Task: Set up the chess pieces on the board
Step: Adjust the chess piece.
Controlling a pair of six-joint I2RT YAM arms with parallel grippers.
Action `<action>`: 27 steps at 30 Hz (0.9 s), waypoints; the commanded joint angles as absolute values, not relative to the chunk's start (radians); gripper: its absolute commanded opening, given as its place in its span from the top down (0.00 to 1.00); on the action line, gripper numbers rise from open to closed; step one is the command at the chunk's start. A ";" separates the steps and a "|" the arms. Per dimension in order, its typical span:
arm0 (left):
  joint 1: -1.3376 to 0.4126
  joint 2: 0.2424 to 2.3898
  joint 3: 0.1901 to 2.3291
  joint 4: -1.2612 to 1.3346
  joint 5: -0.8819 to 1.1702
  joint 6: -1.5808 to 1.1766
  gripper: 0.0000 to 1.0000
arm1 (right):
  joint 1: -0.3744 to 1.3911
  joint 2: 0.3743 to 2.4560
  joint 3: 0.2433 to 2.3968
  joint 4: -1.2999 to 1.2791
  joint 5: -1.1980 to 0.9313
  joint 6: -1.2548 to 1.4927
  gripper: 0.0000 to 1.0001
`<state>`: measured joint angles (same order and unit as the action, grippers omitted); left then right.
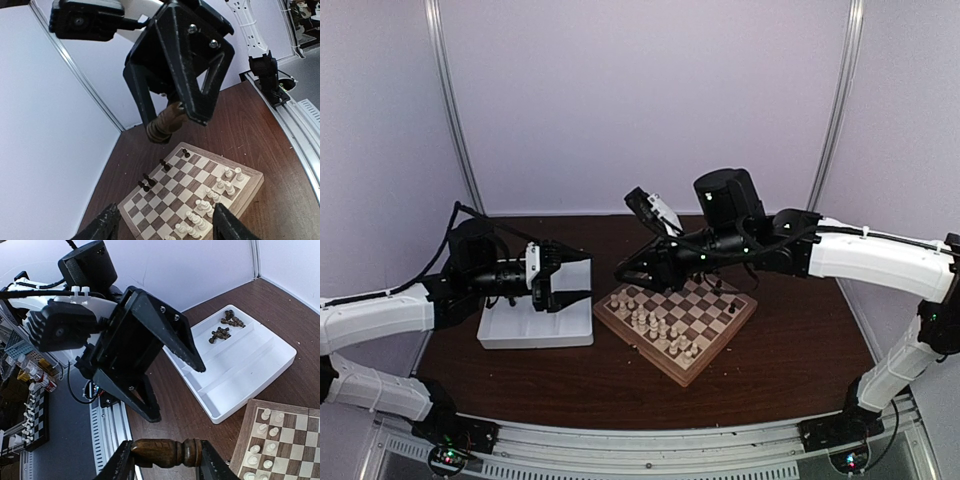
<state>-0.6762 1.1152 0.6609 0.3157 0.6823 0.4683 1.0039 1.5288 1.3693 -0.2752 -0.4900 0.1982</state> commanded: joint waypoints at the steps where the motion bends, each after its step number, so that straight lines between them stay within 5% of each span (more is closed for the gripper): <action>1: -0.693 1.164 0.699 0.479 0.750 0.572 0.37 | 1.008 1.551 1.401 -0.234 -0.575 0.277 0.72; 24: -0.742 1.279 0.778 0.523 0.851 0.596 0.51 | 1.008 1.615 1.406 -0.111 -0.641 0.381 0.72; 27: -0.742 1.273 0.776 0.510 0.853 0.601 0.59 | 1.007 1.616 1.406 -0.107 -0.640 0.385 0.72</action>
